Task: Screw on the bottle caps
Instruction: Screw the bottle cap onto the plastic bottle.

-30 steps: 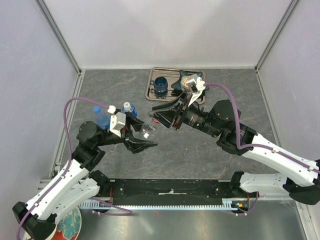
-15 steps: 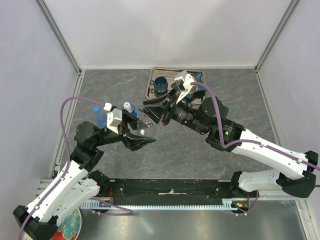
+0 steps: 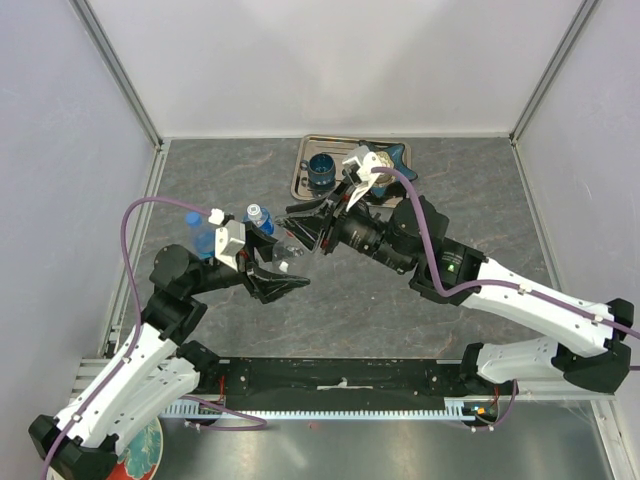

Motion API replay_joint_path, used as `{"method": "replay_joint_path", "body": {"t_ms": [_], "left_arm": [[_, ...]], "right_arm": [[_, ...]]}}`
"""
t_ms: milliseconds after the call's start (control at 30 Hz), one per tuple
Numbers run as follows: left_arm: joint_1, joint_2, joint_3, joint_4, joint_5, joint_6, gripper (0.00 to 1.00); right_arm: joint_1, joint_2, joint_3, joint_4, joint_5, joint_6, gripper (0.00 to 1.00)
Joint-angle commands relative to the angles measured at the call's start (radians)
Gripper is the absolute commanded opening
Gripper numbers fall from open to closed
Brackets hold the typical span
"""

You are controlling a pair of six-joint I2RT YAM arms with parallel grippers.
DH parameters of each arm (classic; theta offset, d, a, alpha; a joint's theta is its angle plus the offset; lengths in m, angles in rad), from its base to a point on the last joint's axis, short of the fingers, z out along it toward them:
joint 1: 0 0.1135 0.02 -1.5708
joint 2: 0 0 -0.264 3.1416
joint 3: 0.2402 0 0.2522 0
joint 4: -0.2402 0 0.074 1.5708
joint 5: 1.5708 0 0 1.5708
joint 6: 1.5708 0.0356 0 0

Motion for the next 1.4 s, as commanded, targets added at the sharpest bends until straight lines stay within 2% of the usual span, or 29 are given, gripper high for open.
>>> {"method": "replay_joint_path", "body": {"t_ms": [0,233,467,667,867,1100,1367], "left_arm": [[0.044,0.002,0.058,0.068,-0.129,0.015,0.02],[0.058,0.014,0.091,0.052,-0.15,0.044,0.02],[0.065,0.014,0.088,0.029,-0.172,0.085,0.02],[0.07,0.011,0.071,0.026,-0.184,0.091,0.02],[0.074,0.016,0.074,0.023,-0.166,0.116,0.02],[0.081,0.02,0.068,-0.02,-0.149,0.156,0.02],[0.081,0.043,0.068,-0.067,-0.111,0.2,0.02]], "right_arm": [[0.102,0.056,-0.051,-0.128,0.006,0.036,0.18],[0.207,0.112,-0.001,-0.244,0.305,-0.023,0.15],[0.302,0.134,0.063,-0.429,0.492,-0.076,0.13],[0.336,0.117,0.055,-0.49,0.542,-0.068,0.13],[0.353,0.168,0.101,-0.527,0.583,-0.047,0.14],[0.367,0.301,0.314,-0.786,0.689,0.038,0.14],[0.369,0.289,0.371,-0.894,0.698,0.096,0.14]]}}
